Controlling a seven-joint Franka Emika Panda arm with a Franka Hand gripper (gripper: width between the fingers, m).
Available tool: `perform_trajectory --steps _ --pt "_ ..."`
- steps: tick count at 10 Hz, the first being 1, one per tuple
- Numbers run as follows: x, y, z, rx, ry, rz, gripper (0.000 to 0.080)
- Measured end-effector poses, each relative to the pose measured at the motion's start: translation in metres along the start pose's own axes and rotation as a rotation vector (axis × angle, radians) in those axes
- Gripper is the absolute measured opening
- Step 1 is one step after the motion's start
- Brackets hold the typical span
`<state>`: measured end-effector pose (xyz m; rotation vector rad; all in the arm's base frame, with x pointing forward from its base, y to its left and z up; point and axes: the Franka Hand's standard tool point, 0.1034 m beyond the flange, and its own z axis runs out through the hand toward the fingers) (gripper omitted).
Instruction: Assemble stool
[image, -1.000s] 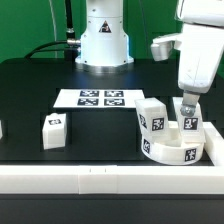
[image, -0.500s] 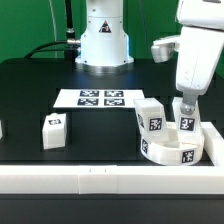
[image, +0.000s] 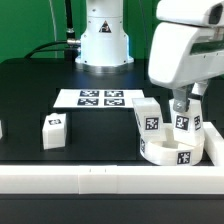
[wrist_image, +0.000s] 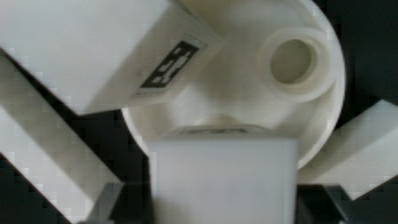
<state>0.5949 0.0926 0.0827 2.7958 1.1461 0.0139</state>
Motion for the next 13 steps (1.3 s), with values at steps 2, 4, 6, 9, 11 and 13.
perform_trajectory --steps 2,4,6,9,11,13 --pt "-0.0017 0.0005 0.0001 0.021 -0.007 0.22 0.0338" --pt "-0.006 -0.0005 0.0015 0.083 -0.038 0.484 0.0338" --pt "-0.0076 -0.0001 0.003 0.093 -0.073 0.644 0.0338" --pt "-0.0072 -0.0008 0.0031 0.087 -0.082 0.842 0.0338" --pt "-0.0066 -0.0011 0.003 0.088 -0.086 0.962 0.0338" --pt "-0.0032 -0.0024 0.0027 0.116 -0.081 1.192 0.0338"
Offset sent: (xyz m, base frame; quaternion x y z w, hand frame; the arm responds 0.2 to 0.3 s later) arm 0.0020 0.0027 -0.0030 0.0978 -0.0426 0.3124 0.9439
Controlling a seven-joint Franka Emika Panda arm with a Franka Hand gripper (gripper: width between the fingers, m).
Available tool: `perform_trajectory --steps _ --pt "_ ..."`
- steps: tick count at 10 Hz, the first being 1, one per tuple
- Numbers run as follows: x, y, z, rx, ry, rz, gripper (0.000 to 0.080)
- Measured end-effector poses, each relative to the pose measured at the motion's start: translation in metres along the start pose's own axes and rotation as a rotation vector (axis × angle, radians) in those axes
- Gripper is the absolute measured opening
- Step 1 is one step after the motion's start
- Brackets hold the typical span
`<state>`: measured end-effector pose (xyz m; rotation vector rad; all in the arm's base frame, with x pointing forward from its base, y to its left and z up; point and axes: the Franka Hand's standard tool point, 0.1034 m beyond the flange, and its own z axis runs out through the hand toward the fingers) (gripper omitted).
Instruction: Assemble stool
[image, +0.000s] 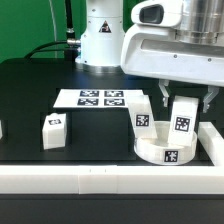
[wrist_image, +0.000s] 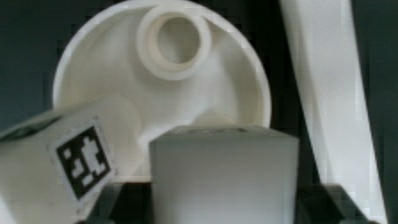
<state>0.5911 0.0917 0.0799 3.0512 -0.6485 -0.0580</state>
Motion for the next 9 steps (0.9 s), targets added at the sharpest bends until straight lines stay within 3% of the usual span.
perform_trajectory --steps 3,9 --pt "0.0024 -0.0042 -0.0009 0.039 0.004 0.235 0.0338" --pt "0.0004 -0.0072 -0.0009 0.041 -0.003 0.575 0.0338"
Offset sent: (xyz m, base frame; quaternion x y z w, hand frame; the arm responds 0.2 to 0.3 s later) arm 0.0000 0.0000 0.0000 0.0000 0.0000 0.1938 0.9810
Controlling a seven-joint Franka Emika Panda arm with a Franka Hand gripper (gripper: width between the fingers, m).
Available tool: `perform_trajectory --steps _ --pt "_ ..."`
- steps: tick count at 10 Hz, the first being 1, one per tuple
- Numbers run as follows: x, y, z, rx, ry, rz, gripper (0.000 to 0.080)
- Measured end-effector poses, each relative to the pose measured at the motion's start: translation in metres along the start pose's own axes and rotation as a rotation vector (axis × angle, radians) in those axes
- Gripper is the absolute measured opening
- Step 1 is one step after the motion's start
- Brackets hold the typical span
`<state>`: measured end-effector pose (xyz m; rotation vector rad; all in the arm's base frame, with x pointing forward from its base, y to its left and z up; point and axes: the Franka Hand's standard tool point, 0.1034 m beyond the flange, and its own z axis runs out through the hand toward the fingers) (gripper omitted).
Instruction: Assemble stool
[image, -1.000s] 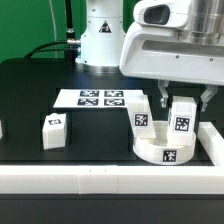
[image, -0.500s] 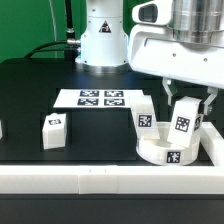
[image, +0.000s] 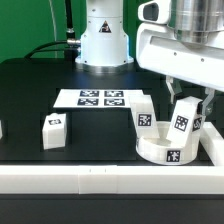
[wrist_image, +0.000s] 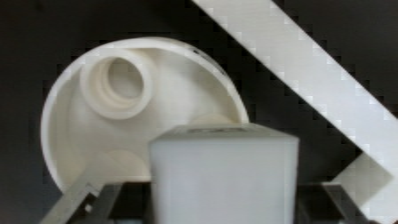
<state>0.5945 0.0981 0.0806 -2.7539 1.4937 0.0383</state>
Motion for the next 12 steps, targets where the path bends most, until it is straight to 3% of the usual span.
perform_trajectory --steps 3,6,11,12 --pt "-0.005 -0.007 -0.001 0.041 -0.005 0.235 0.0338" --pt "-0.01 -0.014 -0.002 0.064 -0.019 0.44 0.0338" --pt "-0.013 -0.014 -0.002 0.06 -0.038 0.567 0.0338" --pt "-0.012 -0.01 -0.002 0.038 -0.047 0.528 0.0497"
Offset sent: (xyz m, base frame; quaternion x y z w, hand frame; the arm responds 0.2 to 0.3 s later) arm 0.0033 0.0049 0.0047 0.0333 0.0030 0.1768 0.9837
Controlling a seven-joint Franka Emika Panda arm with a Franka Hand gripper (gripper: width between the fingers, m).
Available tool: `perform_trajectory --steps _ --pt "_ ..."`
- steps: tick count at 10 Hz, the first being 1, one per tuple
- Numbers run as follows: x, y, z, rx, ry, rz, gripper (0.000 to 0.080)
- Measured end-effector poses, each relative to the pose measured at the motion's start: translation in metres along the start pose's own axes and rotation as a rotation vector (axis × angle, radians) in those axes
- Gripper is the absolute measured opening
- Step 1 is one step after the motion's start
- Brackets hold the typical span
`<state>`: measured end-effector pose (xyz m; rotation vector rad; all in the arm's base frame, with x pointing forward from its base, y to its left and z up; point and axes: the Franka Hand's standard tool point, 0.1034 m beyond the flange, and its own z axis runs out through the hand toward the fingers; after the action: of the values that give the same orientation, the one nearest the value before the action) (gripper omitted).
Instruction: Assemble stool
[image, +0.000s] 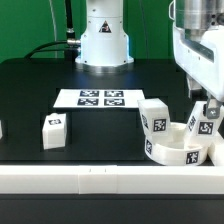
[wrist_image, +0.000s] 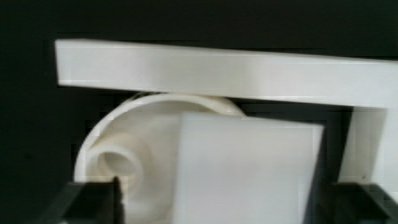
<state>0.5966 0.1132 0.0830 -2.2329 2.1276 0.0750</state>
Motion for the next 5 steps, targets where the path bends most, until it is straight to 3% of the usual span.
perform_trajectory --steps 1,3,5 --pt "0.002 0.001 -0.004 -0.016 -0.005 -0.025 0.0616" --pt "0.0 -0.003 -0.016 -0.004 -0.012 -0.084 0.0639" --pt "0.0 -0.002 -0.014 -0.005 -0.01 -0.11 0.0648"
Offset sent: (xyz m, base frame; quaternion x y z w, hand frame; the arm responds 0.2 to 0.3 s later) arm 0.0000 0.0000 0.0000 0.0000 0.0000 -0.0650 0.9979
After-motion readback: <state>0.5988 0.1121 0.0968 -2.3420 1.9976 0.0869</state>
